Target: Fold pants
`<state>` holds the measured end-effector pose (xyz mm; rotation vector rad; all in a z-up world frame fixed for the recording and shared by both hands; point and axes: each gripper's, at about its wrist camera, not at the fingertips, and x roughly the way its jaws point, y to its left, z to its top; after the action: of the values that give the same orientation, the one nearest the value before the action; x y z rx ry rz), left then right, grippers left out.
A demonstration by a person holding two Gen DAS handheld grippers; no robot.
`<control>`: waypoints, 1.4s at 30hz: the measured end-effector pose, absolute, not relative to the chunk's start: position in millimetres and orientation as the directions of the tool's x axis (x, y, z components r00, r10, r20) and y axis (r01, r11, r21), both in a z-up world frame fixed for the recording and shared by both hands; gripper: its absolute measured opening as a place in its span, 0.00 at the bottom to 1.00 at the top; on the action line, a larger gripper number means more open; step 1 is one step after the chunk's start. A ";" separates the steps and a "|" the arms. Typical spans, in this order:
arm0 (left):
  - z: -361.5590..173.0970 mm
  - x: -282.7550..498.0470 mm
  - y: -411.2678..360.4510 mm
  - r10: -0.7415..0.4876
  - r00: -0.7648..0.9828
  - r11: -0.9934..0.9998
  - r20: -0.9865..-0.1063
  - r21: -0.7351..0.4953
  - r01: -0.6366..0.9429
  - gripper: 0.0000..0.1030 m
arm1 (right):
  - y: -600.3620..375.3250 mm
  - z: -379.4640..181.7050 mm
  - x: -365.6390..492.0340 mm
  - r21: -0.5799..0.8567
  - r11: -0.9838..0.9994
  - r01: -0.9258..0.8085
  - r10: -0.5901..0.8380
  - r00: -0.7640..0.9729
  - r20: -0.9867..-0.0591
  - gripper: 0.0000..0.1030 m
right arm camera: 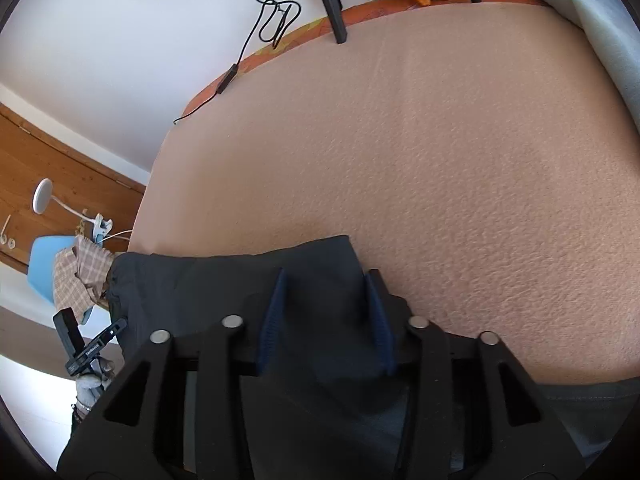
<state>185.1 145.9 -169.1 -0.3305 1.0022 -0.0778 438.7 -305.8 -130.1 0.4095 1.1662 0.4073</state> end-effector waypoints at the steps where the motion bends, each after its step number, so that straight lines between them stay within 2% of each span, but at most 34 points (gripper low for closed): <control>1: -169.1 185.3 145.5 -0.218 0.540 0.947 -0.813 -0.310 -0.083 0.30 | -300.0 -127.0 437.2 0.469 0.875 -0.119 0.479 0.348 -0.806 0.14; 5: -169.6 184.0 148.5 -0.232 0.542 0.941 -0.808 -0.328 -0.086 0.30 | -292.3 -105.0 438.1 0.318 0.936 -0.149 0.351 0.449 -0.822 0.08; 10: -169.2 179.1 154.0 -0.198 0.541 0.949 -0.817 -0.297 -0.101 0.30 | -289.2 -103.7 447.3 0.286 0.947 -0.144 0.320 0.469 -0.823 0.06; 14: -166.7 169.8 168.0 -0.172 0.545 0.943 -0.821 -0.298 -0.150 0.30 | -284.2 -111.5 448.6 0.273 0.951 -0.145 0.309 0.438 -0.844 0.12; 18: -154.1 153.7 196.0 -0.161 0.603 0.910 -0.781 -0.354 -0.215 0.31 | -289.2 -100.4 441.4 0.236 0.963 -0.132 0.270 0.481 -0.834 0.47; 20: -149.4 146.8 214.8 -0.159 0.635 0.876 -0.756 -0.404 -0.262 0.31 | -291.7 -91.1 435.7 0.230 0.966 -0.120 0.259 0.508 -0.822 0.49; 22: -149.6 142.4 233.8 -0.171 0.657 0.826 -0.734 -0.470 -0.311 0.41 | -291.9 -81.1 427.7 0.244 0.962 -0.122 0.271 0.526 -0.806 0.49; 25: -155.6 139.9 260.7 -0.136 0.681 0.765 -0.719 -0.513 -0.389 0.45 | -284.7 -64.7 408.6 0.226 0.961 -0.160 0.277 0.550 -0.788 0.49; 27: -165.7 139.9 277.7 -0.115 0.666 0.726 -0.737 -0.520 -0.450 0.45 | -280.2 -56.0 396.7 0.220 0.959 -0.180 0.284 0.563 -0.776 0.51; 31: -184.4 135.4 302.8 -0.166 0.662 0.621 -0.731 -0.599 -0.506 0.45 | -272.4 -46.4 376.3 0.253 0.947 -0.197 0.321 0.569 -0.757 0.55; 38: -172.9 143.5 306.8 -0.192 0.703 0.612 -0.685 -0.644 -0.460 0.45 | -242.4 -43.4 343.1 0.321 0.917 -0.236 0.398 0.553 -0.732 0.55; 42: -178.8 149.3 305.4 -0.210 0.688 0.605 -0.695 -0.645 -0.467 0.45 | -227.9 -47.2 333.7 0.345 0.905 -0.250 0.426 0.541 -0.726 0.56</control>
<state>149.3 305.4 -178.8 -0.9350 0.8277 0.1701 333.7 -227.9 -47.2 0.2096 0.9161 0.4047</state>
